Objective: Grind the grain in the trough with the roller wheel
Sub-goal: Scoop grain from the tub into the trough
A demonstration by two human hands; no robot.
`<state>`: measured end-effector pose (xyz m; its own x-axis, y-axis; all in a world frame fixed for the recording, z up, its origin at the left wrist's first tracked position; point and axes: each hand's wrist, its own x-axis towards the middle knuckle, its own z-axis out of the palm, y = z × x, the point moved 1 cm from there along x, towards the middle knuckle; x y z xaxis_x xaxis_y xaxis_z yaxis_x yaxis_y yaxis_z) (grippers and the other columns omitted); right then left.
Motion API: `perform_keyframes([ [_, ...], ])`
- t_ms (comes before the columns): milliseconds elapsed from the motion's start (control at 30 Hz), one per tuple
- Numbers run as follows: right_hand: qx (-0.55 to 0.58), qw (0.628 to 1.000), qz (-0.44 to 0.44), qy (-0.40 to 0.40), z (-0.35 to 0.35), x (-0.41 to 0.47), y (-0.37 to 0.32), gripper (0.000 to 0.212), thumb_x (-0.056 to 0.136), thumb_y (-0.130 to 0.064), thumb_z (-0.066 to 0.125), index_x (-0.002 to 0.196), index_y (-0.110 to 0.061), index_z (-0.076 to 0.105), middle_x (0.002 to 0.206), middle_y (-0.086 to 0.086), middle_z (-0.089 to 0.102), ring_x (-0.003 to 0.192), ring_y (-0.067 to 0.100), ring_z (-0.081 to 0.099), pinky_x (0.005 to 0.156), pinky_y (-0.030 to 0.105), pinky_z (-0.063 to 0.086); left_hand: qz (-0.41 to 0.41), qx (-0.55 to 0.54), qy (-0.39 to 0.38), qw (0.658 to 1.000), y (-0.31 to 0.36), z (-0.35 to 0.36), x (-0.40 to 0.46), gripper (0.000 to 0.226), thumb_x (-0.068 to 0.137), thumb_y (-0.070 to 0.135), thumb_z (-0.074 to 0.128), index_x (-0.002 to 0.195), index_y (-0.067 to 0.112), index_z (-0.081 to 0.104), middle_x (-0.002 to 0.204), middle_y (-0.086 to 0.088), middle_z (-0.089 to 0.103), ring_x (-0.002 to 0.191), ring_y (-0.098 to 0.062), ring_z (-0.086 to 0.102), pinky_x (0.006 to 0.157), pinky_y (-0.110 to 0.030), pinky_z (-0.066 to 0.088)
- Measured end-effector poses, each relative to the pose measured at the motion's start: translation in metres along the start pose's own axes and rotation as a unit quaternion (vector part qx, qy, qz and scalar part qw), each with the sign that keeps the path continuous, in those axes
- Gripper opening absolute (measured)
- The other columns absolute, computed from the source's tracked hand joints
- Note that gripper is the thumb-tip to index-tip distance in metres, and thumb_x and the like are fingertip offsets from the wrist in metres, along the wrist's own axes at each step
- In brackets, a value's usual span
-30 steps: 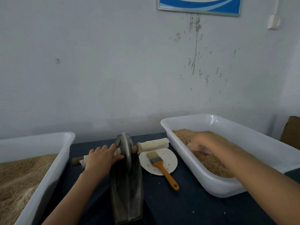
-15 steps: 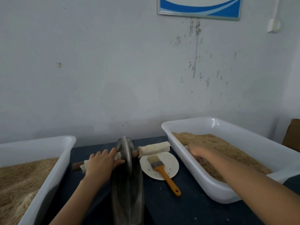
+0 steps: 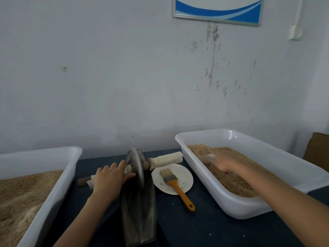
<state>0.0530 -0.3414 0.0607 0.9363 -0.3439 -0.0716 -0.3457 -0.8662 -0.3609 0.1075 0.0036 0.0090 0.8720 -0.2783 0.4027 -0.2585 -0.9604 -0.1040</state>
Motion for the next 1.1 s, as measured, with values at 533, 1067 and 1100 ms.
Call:
perform_keyframes([
  [533,0.05,0.998,-0.031,-0.002,-0.01,-0.023,0.016,0.057,0.095,-0.05,0.043,0.146,-0.025,0.036,0.059,-0.003,0.055,0.035,0.009,0.037,0.035,0.019,0.033,-0.076,-0.032,0.033,0.996,0.01,0.002,-0.003,0.05,0.092,0.064,0.026,0.117,0.024,0.043,0.106,0.003,0.061,0.096,-0.016,0.06,0.084,-0.03,0.043],
  [1067,0.058,0.997,0.009,-0.044,-0.019,-0.037,0.01,0.052,0.101,-0.019,0.047,0.148,-0.009,0.027,0.063,0.005,0.05,0.041,0.009,0.04,0.035,0.017,0.033,-0.072,-0.043,0.032,0.996,0.009,0.001,-0.003,0.048,0.093,0.063,0.028,0.115,0.022,0.043,0.105,0.002,0.061,0.096,-0.018,0.06,0.085,-0.032,0.045],
  [1100,0.057,0.997,0.012,-0.045,-0.019,-0.037,0.011,0.052,0.101,-0.019,0.048,0.148,-0.008,0.027,0.062,0.005,0.049,0.04,0.009,0.04,0.035,0.017,0.033,-0.071,-0.044,0.031,0.996,0.009,0.001,-0.003,0.048,0.093,0.063,0.029,0.115,0.022,0.043,0.106,0.002,0.061,0.097,-0.018,0.059,0.085,-0.032,0.044],
])
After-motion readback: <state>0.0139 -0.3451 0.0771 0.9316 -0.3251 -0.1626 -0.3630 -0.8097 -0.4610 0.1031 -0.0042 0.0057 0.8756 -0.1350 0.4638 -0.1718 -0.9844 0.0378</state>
